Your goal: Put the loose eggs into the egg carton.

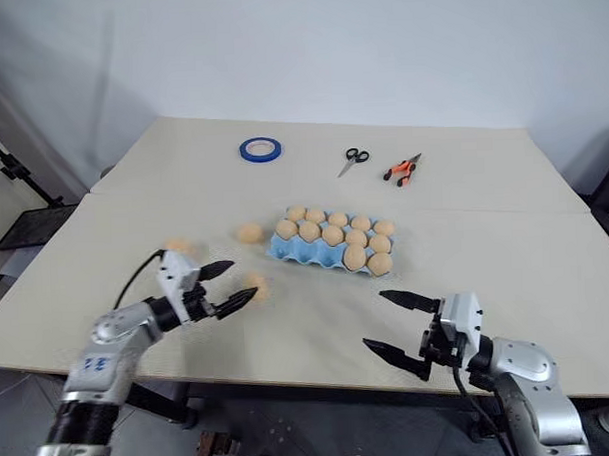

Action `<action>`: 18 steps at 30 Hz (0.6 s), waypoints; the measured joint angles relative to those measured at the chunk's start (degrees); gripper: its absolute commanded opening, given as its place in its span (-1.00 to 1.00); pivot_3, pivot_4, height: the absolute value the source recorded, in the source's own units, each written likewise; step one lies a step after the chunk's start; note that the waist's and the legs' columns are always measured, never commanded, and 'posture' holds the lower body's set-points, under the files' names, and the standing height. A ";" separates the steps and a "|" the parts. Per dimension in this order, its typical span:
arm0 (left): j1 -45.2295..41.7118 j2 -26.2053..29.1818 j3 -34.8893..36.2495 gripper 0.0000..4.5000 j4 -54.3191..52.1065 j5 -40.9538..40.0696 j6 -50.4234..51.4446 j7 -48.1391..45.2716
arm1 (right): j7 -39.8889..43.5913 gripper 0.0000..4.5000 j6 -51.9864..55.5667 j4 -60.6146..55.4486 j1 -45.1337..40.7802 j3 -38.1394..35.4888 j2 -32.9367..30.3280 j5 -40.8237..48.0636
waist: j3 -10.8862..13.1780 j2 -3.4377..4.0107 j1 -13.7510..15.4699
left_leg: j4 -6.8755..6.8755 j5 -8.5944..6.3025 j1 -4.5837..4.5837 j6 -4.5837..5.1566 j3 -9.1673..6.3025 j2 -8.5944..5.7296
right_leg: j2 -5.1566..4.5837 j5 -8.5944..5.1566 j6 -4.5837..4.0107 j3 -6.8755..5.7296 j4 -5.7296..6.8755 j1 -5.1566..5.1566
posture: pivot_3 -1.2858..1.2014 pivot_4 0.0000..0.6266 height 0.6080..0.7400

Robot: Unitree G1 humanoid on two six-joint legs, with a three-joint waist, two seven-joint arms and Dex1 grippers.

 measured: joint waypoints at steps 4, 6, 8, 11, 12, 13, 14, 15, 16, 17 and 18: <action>-1.44 -1.07 -1.96 0.92 5.19 2.72 -1.22 0.53 | -1.68 1.00 -1.24 0.21 -0.38 0.27 1.25 -0.92 | 0.00 0.00 0.07 | 0.10 0.00 0.00 0.00 0.01 -0.01 | -0.01 -0.03 0.06 0.00 0.12 -0.01 | 0.03 -0.52 1.00; -2.00 -1.89 -2.73 0.72 6.69 3.66 -1.88 0.54 | -2.54 1.00 -1.57 0.37 -0.93 0.37 2.08 -1.31 | 0.00 0.00 0.20 | 0.13 0.01 0.01 0.00 0.00 -0.02 | -0.03 -0.03 0.06 -0.02 0.18 -0.01 | 0.03 -0.52 1.00; -3.80 -2.93 -3.11 0.43 8.07 4.07 -2.33 0.92 | -3.46 1.00 -1.62 0.42 -1.31 0.83 2.62 -1.71 | 0.00 -0.01 0.43 | 0.18 0.01 0.00 -0.01 -0.03 -0.03 | -0.05 -0.03 0.06 -0.05 0.22 0.00 | 0.03 -0.52 1.00; -5.66 -3.23 -3.13 0.06 9.85 4.31 -3.93 0.87 | -4.24 1.00 -1.62 0.41 -1.29 1.14 2.85 -2.02 | 0.00 -0.01 0.56 | 0.19 0.01 0.00 -0.01 -0.03 -0.06 | -0.08 -0.02 0.07 -0.05 0.23 0.02 | 0.03 -0.52 1.00; -6.09 -3.26 -3.24 0.03 9.88 4.36 -4.44 0.49 | -4.42 1.00 -1.61 0.40 -1.12 1.14 2.83 -2.03 | 0.00 -0.01 0.60 | 0.19 0.01 0.00 -0.01 -0.03 -0.07 | -0.09 -0.02 0.07 -0.05 0.23 0.03 | 0.03 -0.52 1.00; -6.96 -3.41 -3.60 0.02 9.98 4.38 -4.87 -0.11 | -4.58 1.00 -1.59 0.39 -0.80 1.12 2.73 -2.03 | 0.00 -0.01 0.69 | 0.18 0.01 0.00 0.00 -0.03 -0.07 | -0.09 -0.02 0.07 -0.07 0.23 0.03 | 0.03 -0.52 1.00; -8.16 -3.79 -3.94 0.01 10.06 4.37 -4.94 -0.76 | -4.62 1.00 -1.54 0.38 -0.44 1.12 2.52 -2.03 | 0.00 -0.01 1.01 | 0.18 0.01 -0.01 0.00 -0.03 -0.06 | -0.07 -0.02 0.07 -0.08 0.23 0.01 | 0.03 -0.52 1.00; -9.50 -4.28 -4.36 0.01 10.08 4.35 -4.89 -1.53 | -4.67 1.00 -1.49 0.36 -0.16 1.09 2.23 -2.02 | 0.00 -0.01 1.29 | 0.18 0.01 -0.01 0.00 -0.03 -0.06 | -0.06 -0.02 0.07 -0.08 0.23 0.01 | 0.03 -0.52 1.00; -11.18 -4.90 -4.89 0.01 10.08 4.34 -4.79 -2.42 | -4.75 1.00 -1.44 0.34 -0.05 1.07 1.88 -2.04 | 0.00 -0.01 1.60 | 0.18 0.01 -0.01 0.00 -0.02 -0.06 | -0.05 -0.02 0.07 -0.08 0.23 0.01 | 0.03 -0.52 1.00; -12.76 -5.56 -5.50 0.01 10.11 4.31 -4.74 -3.15 | -4.89 1.00 -1.43 0.31 -0.04 1.02 1.65 -2.03 | 0.00 -0.01 1.77 | 0.19 0.02 -0.01 0.00 -0.02 -0.07 | -0.05 -0.02 0.07 -0.08 0.22 0.02 | 0.03 -0.52 1.00; -14.68 -6.45 -6.38 0.01 10.50 4.33 -4.71 -4.09 | -5.24 1.00 -1.40 0.25 0.02 0.77 1.49 -2.03 | 0.00 -0.01 1.92 | 0.19 0.02 -0.01 0.00 -0.03 -0.09 | -0.06 -0.02 0.07 -0.08 0.22 0.03 | 0.03 -0.52 1.00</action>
